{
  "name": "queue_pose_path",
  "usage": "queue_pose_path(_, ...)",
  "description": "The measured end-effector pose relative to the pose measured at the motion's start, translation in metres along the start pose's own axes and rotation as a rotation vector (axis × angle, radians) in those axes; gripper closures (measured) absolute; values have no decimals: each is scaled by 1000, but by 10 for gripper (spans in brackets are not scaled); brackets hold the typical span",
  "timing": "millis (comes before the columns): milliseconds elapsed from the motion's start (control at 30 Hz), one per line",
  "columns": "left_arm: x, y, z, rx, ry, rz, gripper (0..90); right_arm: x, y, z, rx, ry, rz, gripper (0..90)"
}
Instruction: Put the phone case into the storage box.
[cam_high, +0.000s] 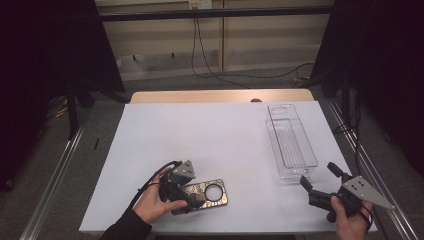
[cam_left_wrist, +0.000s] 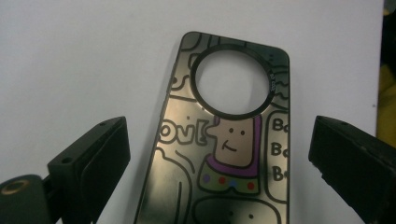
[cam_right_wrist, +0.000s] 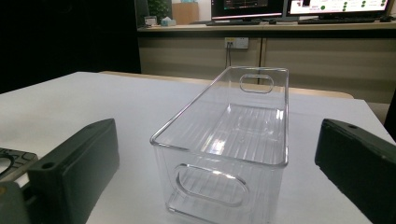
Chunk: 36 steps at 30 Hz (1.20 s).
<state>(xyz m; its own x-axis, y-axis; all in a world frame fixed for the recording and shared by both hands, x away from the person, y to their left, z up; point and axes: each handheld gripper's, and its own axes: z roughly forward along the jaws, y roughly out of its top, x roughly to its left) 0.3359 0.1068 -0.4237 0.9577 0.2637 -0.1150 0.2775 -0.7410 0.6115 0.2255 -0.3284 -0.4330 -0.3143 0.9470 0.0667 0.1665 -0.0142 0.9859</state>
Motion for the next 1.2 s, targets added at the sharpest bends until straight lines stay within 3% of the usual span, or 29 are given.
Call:
queue_pose_path(567, -4, -4, 17, 133, -12, 68, 53, 0, 0, 0, 1, 1, -6, 0)
queue_pose_path(733, -5, -6, 19, 128, 2, 109, 48, 0, 0, -1, 1, 1, -5, 0)
queue_pose_path(967, -5, -10, 19, 104, -1, 108, 39, 1, 0, -1, 2, 3, -7, 0)
queue_pose_path(1200, -6, -6, 18, 129, 4, 109, 77, 1, 0, 0, 4, 3, -4, 0)
